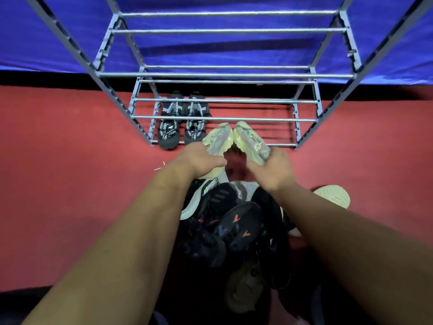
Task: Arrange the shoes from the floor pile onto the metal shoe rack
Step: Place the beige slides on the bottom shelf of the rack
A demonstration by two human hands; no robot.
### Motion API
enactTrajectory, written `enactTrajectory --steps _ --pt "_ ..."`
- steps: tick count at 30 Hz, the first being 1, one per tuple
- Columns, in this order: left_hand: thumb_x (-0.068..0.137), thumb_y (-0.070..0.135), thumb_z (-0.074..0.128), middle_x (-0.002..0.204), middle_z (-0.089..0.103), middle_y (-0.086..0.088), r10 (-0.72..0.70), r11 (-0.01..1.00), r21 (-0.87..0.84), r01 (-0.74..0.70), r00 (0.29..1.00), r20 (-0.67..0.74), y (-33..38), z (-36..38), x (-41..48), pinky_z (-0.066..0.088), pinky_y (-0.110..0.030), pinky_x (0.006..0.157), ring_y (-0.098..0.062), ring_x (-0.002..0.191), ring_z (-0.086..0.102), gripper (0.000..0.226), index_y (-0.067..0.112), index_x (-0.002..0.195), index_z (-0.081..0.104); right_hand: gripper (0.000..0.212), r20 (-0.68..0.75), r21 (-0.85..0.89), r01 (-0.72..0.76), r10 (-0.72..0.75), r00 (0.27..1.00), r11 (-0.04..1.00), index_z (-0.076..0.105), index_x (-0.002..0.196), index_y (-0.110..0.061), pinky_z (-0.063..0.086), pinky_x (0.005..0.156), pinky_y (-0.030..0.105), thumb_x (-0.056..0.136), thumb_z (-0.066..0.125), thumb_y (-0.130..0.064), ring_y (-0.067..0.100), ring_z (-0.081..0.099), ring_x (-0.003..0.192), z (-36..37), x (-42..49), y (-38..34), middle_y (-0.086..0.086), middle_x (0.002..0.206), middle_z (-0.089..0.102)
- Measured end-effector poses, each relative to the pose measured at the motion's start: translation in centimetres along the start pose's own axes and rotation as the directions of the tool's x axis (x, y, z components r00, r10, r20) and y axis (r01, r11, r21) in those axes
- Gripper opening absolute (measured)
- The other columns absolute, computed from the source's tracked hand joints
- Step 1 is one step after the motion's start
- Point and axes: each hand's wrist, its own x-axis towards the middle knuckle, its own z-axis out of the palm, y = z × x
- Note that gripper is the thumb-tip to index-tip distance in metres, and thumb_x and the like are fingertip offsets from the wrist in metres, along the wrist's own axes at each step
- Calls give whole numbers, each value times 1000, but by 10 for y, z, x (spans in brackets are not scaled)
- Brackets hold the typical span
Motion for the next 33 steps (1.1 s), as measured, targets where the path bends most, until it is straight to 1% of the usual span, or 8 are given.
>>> enactTrajectory --steps 4,9,16,18,20,23,28,33 --pt "84 60 73 117 67 -14 70 997 -2 -71 990 -122 19 23 38 57 -45 90 -35 107 65 69 3 120 64 58 -54 27 -18 19 998 999 57 129 -9 51 103 51 86 70 -47 35 58 116 -2 31 13 11 125 56" --pt "91 63 68 152 46 -20 86 996 -18 -93 965 -247 37 56 88 39 -47 116 -40 141 42 95 -2 155 42 60 -84 -42 16 -19 996 999 51 136 -2 42 109 47 93 70 -39 38 49 125 -2 74 21 19 131 54" --pt "90 68 63 108 71 -14 119 991 91 -98 957 -266 58 71 148 49 -40 95 -39 116 58 56 13 97 72 50 -107 -160 -2 -15 994 987 67 120 1 43 107 44 99 60 -44 40 53 120 4 138 15 21 123 63" --pt "93 66 61 128 67 -17 108 992 88 -88 960 -259 67 76 161 48 -45 106 -40 125 57 65 12 127 68 47 -133 -210 11 -40 990 978 69 119 2 43 108 45 100 59 -39 45 53 121 5 151 14 23 125 64" --pt "95 62 60 146 54 -20 60 996 82 -35 946 -318 80 82 169 44 -47 112 -41 133 52 85 4 155 45 59 -157 -252 8 -49 986 968 54 143 5 37 115 44 101 57 -36 44 44 133 4 160 15 23 144 50" --pt "96 59 58 140 60 -19 58 994 108 -23 940 -336 101 88 186 48 -45 109 -38 126 59 78 2 148 51 75 -139 -379 -13 -43 989 925 29 163 1 29 122 42 105 50 -41 39 32 146 0 174 21 22 160 33" --pt "92 47 70 150 47 -16 193 978 114 -176 966 -170 115 104 187 42 -45 116 -36 137 47 70 9 147 51 65 -124 -517 -63 -2 992 854 37 157 3 40 114 49 107 48 -38 46 43 135 -4 178 26 21 160 36" --pt "90 40 78 154 47 -10 267 964 53 -262 937 -223 102 110 188 30 -40 122 -29 144 41 68 10 146 54 53 -75 -561 -50 9 997 826 54 136 11 40 114 53 109 43 -33 49 47 128 0 176 35 26 149 45"
